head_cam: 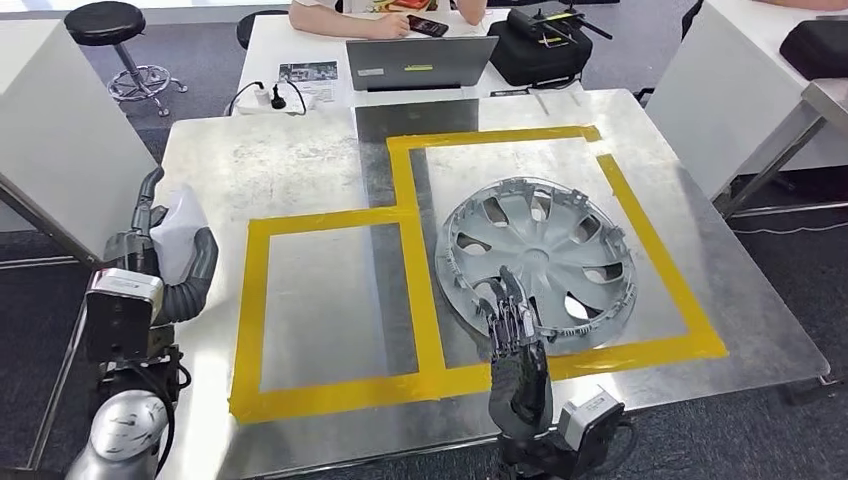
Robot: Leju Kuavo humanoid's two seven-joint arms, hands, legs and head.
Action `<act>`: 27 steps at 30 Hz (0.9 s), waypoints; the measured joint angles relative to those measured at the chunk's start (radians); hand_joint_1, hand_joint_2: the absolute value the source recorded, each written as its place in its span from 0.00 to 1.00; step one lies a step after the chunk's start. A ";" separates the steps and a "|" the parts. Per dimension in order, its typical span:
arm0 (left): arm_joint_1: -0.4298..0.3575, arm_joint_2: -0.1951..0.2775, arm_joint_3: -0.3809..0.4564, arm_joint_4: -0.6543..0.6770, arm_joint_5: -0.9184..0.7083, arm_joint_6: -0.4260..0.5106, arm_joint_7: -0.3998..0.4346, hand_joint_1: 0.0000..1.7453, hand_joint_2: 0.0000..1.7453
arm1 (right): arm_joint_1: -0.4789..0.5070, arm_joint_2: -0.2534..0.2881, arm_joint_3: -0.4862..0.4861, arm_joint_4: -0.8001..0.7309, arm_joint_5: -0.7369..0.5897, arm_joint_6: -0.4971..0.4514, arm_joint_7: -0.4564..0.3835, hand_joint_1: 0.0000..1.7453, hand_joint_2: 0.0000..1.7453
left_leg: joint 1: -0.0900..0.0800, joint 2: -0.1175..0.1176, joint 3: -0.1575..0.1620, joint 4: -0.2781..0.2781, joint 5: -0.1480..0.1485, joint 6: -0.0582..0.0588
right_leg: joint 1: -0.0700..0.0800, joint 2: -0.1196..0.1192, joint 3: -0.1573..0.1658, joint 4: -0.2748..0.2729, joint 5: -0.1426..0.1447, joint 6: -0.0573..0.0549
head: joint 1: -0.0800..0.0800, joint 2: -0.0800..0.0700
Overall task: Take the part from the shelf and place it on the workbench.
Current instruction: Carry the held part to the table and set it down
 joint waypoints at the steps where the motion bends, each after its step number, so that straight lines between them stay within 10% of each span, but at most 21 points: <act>1: -0.001 0.000 0.000 0.001 0.000 0.000 0.000 1.00 1.00 | 0.000 0.000 0.000 0.000 0.000 0.000 0.000 0.00 0.00 | 0.000 -0.001 0.004 -0.001 -0.005 0.001 | -0.007 -0.002 -0.046 0.065 -0.018 0.007 | 0.007 0.000; 4: -0.001 0.000 0.000 0.007 0.000 0.000 0.000 1.00 1.00 | 0.001 0.000 0.000 0.003 0.000 0.000 0.000 0.00 0.00 | 0.001 -0.003 0.026 -0.001 -0.026 0.000 | -0.021 -0.005 -0.127 0.131 -0.043 0.018 | 0.018 0.000; 8: -0.005 0.000 0.000 0.012 0.000 0.000 0.000 1.00 1.00 | 0.001 0.000 0.000 0.006 0.000 0.000 0.000 0.00 0.00 | -0.001 -0.006 0.072 -0.004 -0.061 -0.011 | -0.017 -0.008 -0.069 -0.102 0.099 0.002 | 0.035 0.000; 13: -0.010 0.000 0.000 0.016 0.000 0.000 0.002 1.00 1.00 | 0.001 0.001 0.000 0.006 0.000 0.000 0.000 0.00 0.00 | -0.002 -0.004 0.088 0.015 -0.075 -0.038 | -0.013 -0.009 -0.013 -0.166 0.106 -0.036 | 0.033 0.000; 18: -0.011 0.004 0.000 0.018 -0.005 0.000 0.007 1.00 1.00 | -0.002 0.005 0.001 0.007 0.000 0.000 0.000 0.00 0.00 | -0.001 -0.001 -0.073 0.240 -0.151 -0.047 | -0.011 -0.005 0.026 -0.170 0.089 -0.053 | 0.003 0.000; 23: -0.026 0.010 0.000 0.030 -0.076 -0.001 0.068 1.00 1.00 | -0.003 0.008 0.002 0.014 0.000 0.000 0.004 0.00 0.00 | -0.002 0.000 -0.064 0.056 -0.003 -0.043 | -0.010 0.002 0.058 -0.149 0.042 -0.038 | -0.016 0.000; 27: -0.062 0.020 0.007 0.047 -0.151 -0.024 0.149 1.00 1.00 | -0.012 0.011 0.006 0.019 -0.004 0.011 0.009 0.00 0.00 | -0.004 0.001 -0.038 0.020 0.001 -0.018 | -0.006 0.001 0.058 -0.137 0.021 -0.013 | -0.021 0.000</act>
